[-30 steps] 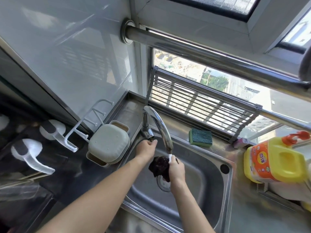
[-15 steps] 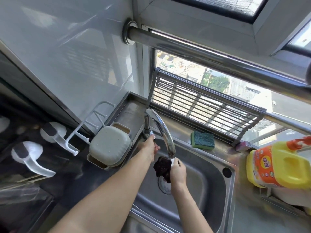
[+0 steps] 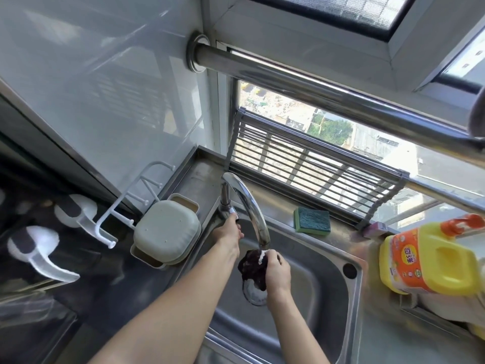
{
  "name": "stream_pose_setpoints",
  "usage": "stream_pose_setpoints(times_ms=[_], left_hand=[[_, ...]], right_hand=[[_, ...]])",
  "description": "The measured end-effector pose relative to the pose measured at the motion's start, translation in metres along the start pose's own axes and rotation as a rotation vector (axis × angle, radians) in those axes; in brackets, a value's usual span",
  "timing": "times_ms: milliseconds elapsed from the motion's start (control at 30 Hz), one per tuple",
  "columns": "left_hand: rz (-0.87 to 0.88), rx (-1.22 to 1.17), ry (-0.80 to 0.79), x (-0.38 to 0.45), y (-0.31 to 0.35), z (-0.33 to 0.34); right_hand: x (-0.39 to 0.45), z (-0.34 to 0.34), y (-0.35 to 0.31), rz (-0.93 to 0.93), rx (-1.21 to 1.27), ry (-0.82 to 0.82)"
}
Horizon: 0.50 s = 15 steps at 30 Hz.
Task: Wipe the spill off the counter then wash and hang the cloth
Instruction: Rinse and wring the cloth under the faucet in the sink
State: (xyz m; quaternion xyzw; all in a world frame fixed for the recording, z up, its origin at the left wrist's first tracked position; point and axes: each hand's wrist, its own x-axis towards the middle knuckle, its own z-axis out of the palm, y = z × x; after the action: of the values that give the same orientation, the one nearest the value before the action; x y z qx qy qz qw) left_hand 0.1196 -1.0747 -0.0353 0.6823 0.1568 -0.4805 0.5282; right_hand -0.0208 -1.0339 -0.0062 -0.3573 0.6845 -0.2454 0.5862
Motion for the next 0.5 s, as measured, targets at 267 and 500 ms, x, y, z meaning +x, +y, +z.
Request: stream_pose_setpoints(times_ms=[267,500], left_hand=[[0.121,0.582,-0.349,-0.027,0.004,-0.029],[0.188,0.987,-0.622,-0.047,-0.005,-0.054]], right_hand=[[-0.002,-0.002,-0.01,-0.033,0.009,-0.224],[0.009,-0.022,-0.009,0.051,-0.01,-0.181]])
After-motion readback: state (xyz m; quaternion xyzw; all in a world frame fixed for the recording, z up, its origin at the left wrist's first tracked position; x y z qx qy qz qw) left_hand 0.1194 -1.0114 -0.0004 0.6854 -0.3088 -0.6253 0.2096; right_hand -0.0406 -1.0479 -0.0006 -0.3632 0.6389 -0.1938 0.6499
